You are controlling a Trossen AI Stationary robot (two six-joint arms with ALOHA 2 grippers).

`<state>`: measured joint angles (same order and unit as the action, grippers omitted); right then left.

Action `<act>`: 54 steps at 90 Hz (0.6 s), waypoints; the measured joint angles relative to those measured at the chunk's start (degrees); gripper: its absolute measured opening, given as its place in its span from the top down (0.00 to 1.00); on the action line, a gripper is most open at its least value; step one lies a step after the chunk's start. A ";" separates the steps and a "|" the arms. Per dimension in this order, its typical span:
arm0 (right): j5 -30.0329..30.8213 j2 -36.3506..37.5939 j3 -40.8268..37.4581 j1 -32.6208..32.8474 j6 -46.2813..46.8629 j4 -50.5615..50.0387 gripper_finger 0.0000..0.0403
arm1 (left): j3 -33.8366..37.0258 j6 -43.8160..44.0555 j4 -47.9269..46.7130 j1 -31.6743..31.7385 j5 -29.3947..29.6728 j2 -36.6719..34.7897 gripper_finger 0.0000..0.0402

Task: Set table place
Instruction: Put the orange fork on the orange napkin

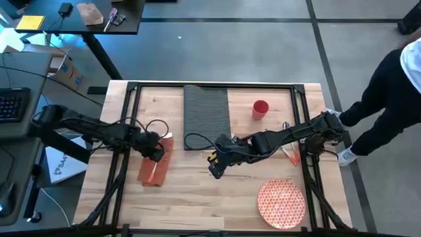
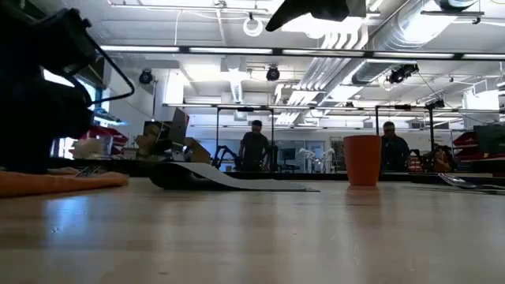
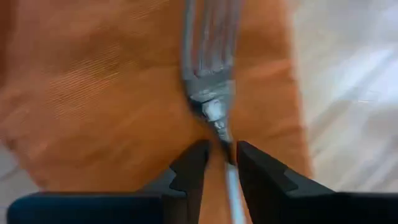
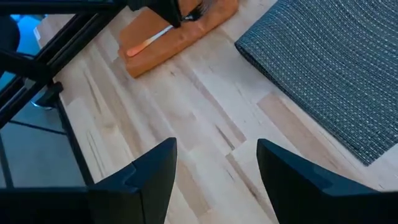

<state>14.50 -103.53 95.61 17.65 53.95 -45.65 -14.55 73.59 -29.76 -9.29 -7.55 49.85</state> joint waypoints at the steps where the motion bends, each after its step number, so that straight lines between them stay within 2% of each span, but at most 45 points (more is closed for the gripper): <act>1: -0.01 0.00 0.00 0.00 0.01 0.00 0.49 | 0.04 0.52 -0.13 -0.37 0.09 -0.02 0.84; 14: -0.02 0.00 0.00 0.00 0.61 -0.11 0.49 | 0.11 10.21 -0.69 -5.70 4.72 -0.69 0.88; 29: 0.19 -0.02 0.00 0.00 6.31 -3.58 0.49 | 0.13 19.32 -0.59 -11.39 9.07 -0.68 0.93; 38: 0.30 -0.02 0.00 -0.02 6.25 -5.17 0.49 | -0.93 20.82 -0.86 -13.52 10.39 -1.30 0.94; 54: -1.24 -0.02 0.00 -1.24 4.92 -8.74 0.49 | -7.83 19.12 -5.17 -15.35 13.79 -2.49 0.94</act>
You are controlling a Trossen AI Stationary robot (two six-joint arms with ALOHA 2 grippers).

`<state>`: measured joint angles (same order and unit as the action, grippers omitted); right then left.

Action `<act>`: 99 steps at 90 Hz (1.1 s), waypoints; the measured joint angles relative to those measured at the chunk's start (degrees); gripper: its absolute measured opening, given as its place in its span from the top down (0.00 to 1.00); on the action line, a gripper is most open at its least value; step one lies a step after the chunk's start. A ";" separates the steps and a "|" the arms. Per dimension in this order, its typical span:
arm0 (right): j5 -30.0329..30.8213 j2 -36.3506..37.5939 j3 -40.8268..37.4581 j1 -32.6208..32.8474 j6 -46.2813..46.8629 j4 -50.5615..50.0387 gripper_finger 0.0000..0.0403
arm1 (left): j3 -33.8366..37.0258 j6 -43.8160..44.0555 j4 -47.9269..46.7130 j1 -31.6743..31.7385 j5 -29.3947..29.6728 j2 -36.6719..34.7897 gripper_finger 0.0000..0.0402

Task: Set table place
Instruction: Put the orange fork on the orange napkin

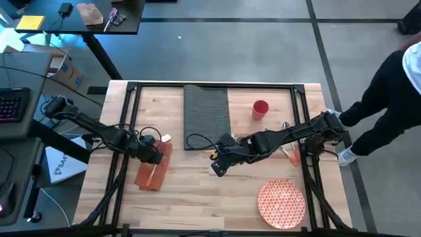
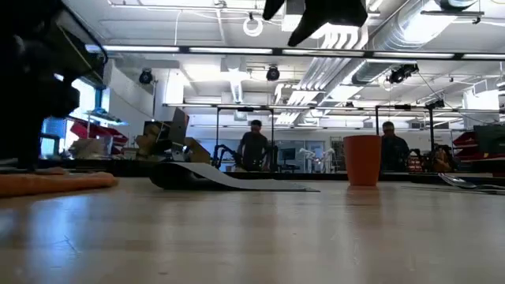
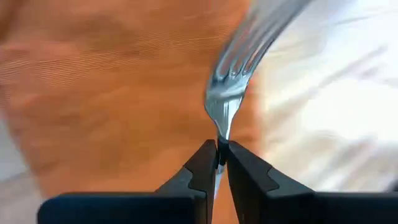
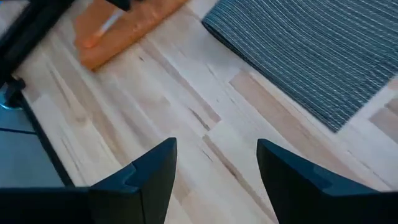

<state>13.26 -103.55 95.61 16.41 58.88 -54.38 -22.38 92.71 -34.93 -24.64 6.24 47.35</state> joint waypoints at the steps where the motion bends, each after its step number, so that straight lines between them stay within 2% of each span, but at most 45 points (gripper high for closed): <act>1: -0.04 0.00 0.00 -0.16 -0.07 -0.26 0.49 | -0.52 -0.31 -0.46 -0.07 0.10 -0.01 0.94; 14: -1.84 0.04 -2.19 -3.35 -4.36 -1.65 0.51 | -7.42 -7.27 -5.39 -0.30 3.08 -0.04 0.94; 25: -4.18 0.00 -7.85 -7.65 -9.87 0.55 0.54 | -11.22 -14.21 -5.69 0.81 6.85 -0.02 0.94; 42: -10.68 -0.07 -16.87 -13.08 -9.90 12.30 0.56 | -10.66 -16.50 -7.80 3.13 8.99 0.71 0.94; 54: -15.50 -0.07 -18.88 -13.61 -9.87 19.18 0.56 | -7.50 -21.66 -3.78 3.63 5.94 2.31 0.93; 70: -15.02 -0.05 -18.88 -12.20 -9.88 22.39 0.56 | -3.57 -32.29 7.53 4.77 4.01 6.26 0.79; 86: -15.26 -0.04 -18.88 -10.64 -8.80 22.49 0.56 | -3.49 -40.73 13.29 7.70 5.33 13.14 0.64; 99: -15.26 -0.04 -18.88 -9.28 -7.57 22.48 0.56 | -3.49 -46.38 17.20 9.93 5.45 19.86 0.56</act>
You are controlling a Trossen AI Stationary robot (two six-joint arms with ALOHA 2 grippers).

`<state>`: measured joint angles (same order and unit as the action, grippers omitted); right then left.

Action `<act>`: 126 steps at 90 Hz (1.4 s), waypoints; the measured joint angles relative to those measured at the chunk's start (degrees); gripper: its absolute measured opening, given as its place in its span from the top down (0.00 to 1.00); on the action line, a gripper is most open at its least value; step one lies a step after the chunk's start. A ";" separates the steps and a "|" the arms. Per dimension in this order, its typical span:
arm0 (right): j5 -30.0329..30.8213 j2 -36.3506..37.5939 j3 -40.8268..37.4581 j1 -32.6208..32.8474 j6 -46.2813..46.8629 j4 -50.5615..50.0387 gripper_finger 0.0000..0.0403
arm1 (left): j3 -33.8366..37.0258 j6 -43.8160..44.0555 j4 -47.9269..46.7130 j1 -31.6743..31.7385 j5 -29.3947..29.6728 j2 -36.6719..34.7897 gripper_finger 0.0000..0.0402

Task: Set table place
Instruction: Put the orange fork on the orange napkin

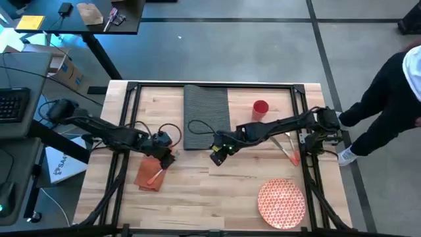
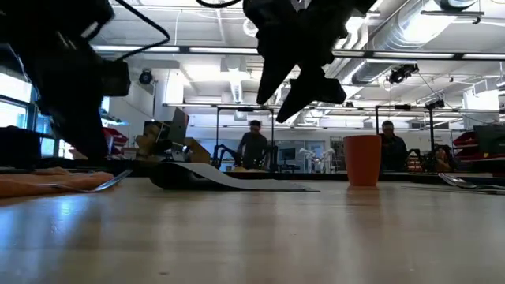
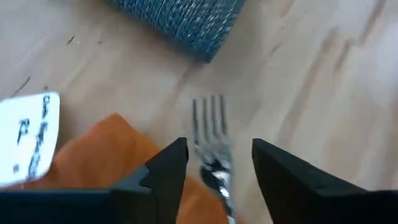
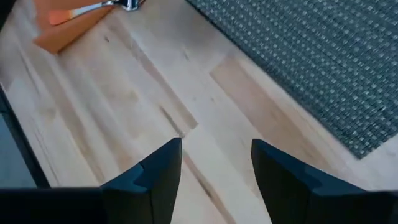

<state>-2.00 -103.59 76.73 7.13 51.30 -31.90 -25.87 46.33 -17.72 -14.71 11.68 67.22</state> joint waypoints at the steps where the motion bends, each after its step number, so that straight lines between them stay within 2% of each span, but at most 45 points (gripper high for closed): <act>1: 0.00 0.00 0.00 0.09 0.15 0.00 0.56 | 0.00 -0.33 0.43 0.17 0.00 0.55 0.56; 26: 0.00 0.02 0.00 3.02 2.74 -0.02 0.56 | -0.19 -0.57 7.53 3.33 -1.00 11.31 0.57; 34: 0.00 0.02 0.00 3.83 2.86 -0.04 0.56 | -0.52 0.25 7.83 3.59 -0.82 12.84 0.62; 42: 0.00 0.04 0.00 4.46 2.89 -0.04 0.56 | -1.16 -0.64 7.40 3.64 -0.86 12.98 0.73; 53: 0.02 0.04 0.00 4.95 4.09 -0.10 0.56 | -3.15 -3.55 6.95 3.61 -3.03 11.57 0.93; 58: 0.02 0.04 0.00 4.95 4.16 -0.16 0.56 | -4.51 -4.30 6.62 3.72 -3.25 10.48 0.98; 70: 0.26 0.04 0.00 4.93 4.06 -0.17 0.56 | -8.10 -3.58 1.44 3.88 -3.51 8.68 0.98; 88: 0.31 0.04 0.00 4.93 3.68 -0.19 0.56 | -13.15 -3.52 -8.29 3.48 -10.47 4.58 1.00; 106: 0.33 0.04 0.00 4.93 2.63 -0.20 0.56 | -13.60 -4.64 -23.93 1.99 -14.25 -2.66 1.00; 126: 0.79 0.04 0.02 4.93 2.19 -0.20 0.56 | -13.62 -7.91 -30.61 4.09 -16.62 -10.04 1.00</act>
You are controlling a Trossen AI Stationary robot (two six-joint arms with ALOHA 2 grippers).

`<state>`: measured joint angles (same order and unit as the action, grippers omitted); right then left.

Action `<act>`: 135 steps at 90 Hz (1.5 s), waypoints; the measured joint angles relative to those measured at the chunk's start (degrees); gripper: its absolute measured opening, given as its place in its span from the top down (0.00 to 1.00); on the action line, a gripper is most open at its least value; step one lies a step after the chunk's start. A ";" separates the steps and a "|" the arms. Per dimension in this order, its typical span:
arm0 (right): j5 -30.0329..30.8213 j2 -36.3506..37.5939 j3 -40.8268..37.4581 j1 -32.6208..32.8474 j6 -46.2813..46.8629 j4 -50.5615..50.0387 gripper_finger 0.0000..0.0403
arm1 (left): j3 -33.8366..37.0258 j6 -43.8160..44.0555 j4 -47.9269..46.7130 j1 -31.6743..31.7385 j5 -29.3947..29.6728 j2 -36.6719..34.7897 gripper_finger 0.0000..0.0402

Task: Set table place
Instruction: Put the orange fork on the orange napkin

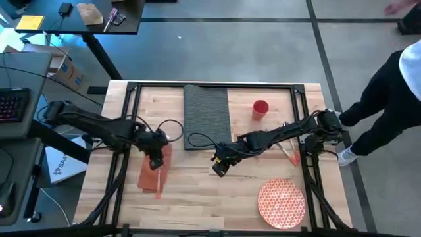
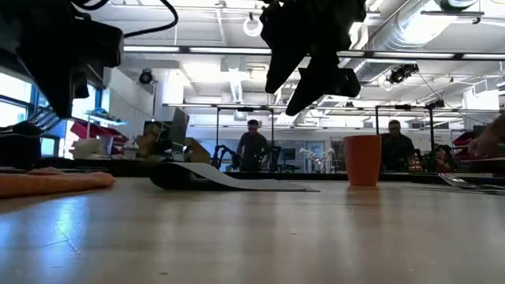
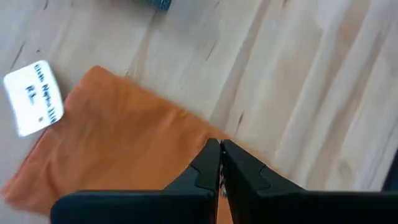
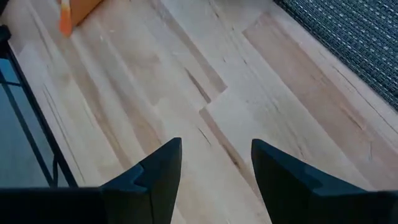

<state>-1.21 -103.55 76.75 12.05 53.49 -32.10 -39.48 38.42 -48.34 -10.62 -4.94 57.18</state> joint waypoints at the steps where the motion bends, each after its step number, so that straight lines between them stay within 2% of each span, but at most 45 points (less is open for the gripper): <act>1: 0.13 0.00 0.00 0.00 0.00 0.00 0.56 | 0.00 -0.01 -0.20 0.28 -0.31 -0.29 1.00; 19: 0.79 0.00 0.00 0.00 0.00 0.02 0.56 | 0.00 -0.19 1.43 4.27 -10.03 -4.65 1.00; 31: 0.79 0.00 0.00 0.00 0.24 0.04 0.56 | -0.05 -1.96 -1.54 6.23 -13.69 -5.79 1.00; 46: 0.79 0.00 0.00 0.00 0.44 0.10 0.56 | -1.93 -8.58 -8.67 8.99 -12.57 -5.33 1.00; 66: 0.79 0.00 0.00 -0.27 0.45 0.23 0.56 | -2.72 -19.32 -8.78 16.56 -9.52 -3.66 1.00; 85: 0.79 0.00 0.00 -0.40 0.74 0.32 0.56 | -2.45 -34.01 -9.88 21.32 -9.87 1.64 1.00; 106: 0.77 0.00 0.00 -0.37 1.99 0.39 0.56 | -3.47 -37.13 -10.49 20.99 -14.50 8.21 1.00; 120: 0.77 0.00 0.00 -0.37 1.99 0.40 0.56 | -9.18 -39.23 -13.60 19.08 -20.00 8.51 1.00; 135: 0.81 0.00 0.00 -0.38 1.70 0.40 0.56 | -16.09 -43.66 -20.89 19.02 -21.67 10.58 1.00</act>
<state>-0.40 -103.55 76.75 11.68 55.20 -31.69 -55.58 -5.24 -69.22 8.40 -26.61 67.75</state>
